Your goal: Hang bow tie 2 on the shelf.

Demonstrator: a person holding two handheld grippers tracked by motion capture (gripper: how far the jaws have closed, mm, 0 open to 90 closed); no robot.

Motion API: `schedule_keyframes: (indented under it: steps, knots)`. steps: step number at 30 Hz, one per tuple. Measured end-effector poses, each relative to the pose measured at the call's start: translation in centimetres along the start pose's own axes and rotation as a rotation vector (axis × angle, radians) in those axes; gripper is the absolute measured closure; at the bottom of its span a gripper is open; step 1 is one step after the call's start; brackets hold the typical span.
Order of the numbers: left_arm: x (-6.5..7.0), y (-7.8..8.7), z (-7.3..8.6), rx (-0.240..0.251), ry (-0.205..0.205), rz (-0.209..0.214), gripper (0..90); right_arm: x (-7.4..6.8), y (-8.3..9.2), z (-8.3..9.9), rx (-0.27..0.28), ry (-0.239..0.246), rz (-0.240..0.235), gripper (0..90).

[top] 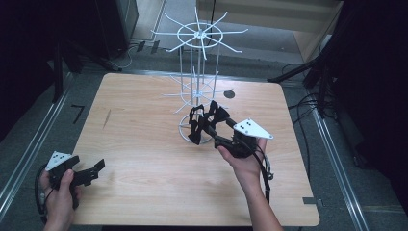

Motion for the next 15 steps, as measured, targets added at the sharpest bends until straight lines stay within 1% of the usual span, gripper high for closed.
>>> schedule_keyframes:
  steps: [2,3,5,8,11,15]
  knots:
    - [0.0,0.0,0.0,-0.001,-0.002,0.0,0.0,0.3,0.2,0.2,-0.007,0.002,0.01,15.9]
    - [0.0,0.0,0.0,-0.001,-0.001,-0.001,0.0,0.4,0.3,0.3,-0.009,-0.001,0.01,13.7]
    - [0.0,0.0,0.0,-0.001,-0.002,-0.001,0.0,0.7,0.6,0.4,-0.008,-0.001,0.01,12.4]
    - [0.0,0.0,0.0,0.001,0.0,0.0,0.0,1.1,1.1,0.7,-0.014,-0.023,0.002,5.7]
    - [0.0,0.0,0.0,-0.001,-0.004,0.0,0.0,1.8,1.4,1.1,-0.027,-0.033,0.016,1.1]
    - [0.1,0.0,0.0,0.001,-0.007,0.001,0.0,2.6,1.9,1.7,-0.029,-0.038,0.018,0.0]
Point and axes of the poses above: each handheld gripper's, and its own axes: y roughly backward along the jaws, z roughly out of its underside, x roughly to its right, the point moved 10 cm from there along -y, roughly forward along the jaws, and after that the axes turned 10 degrees about -y, right-handed, at the moved point
